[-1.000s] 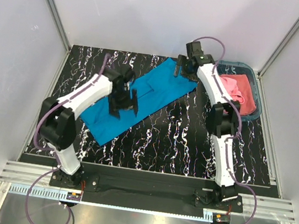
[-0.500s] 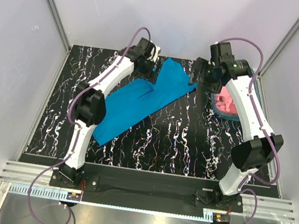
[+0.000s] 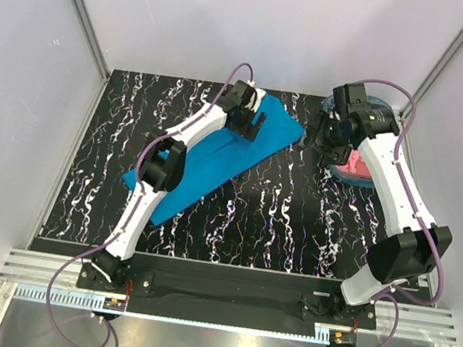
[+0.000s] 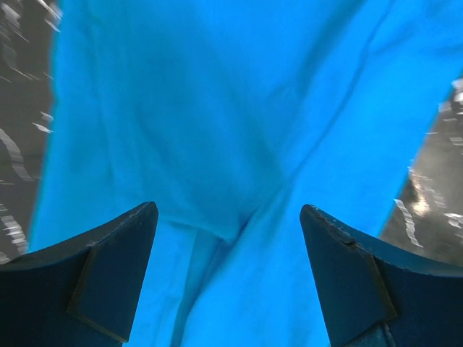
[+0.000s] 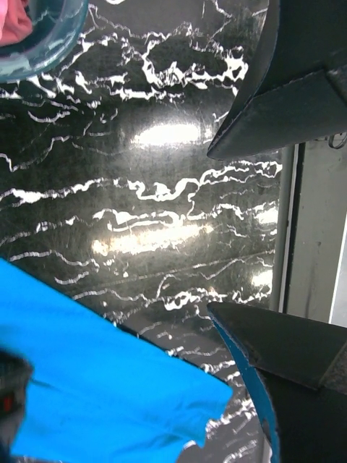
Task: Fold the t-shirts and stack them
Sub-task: Fold the tshirt
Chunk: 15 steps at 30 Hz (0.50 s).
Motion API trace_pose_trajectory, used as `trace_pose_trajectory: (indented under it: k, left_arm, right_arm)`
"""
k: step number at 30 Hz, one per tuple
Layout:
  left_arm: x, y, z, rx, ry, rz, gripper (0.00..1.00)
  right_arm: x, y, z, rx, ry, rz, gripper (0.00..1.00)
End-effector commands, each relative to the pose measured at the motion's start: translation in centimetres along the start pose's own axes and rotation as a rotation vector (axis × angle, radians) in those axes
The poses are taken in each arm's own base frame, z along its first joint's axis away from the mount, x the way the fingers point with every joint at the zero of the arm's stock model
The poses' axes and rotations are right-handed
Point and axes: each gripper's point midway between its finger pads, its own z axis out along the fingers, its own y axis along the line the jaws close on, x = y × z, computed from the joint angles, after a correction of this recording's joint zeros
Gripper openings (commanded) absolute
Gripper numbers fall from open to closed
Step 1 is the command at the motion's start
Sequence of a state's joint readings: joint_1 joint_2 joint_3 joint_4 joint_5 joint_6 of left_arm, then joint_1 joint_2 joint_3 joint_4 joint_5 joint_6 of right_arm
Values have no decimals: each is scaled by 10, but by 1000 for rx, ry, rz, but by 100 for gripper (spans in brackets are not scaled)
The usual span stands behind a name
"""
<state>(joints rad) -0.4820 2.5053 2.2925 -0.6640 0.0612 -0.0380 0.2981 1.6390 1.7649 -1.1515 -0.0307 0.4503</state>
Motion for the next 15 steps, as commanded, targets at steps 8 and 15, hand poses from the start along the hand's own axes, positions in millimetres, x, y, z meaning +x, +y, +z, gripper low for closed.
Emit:
trace_pose_trajectory:
  k: [8, 15]
  left_arm:
    - [40, 65, 18, -64, 112, -287, 84]
    - [68, 124, -3, -149, 154, -506, 80]
  right_arm:
    - [13, 12, 10, -95, 19, 78, 85]
    - [21, 15, 35, -86, 76, 52, 86]
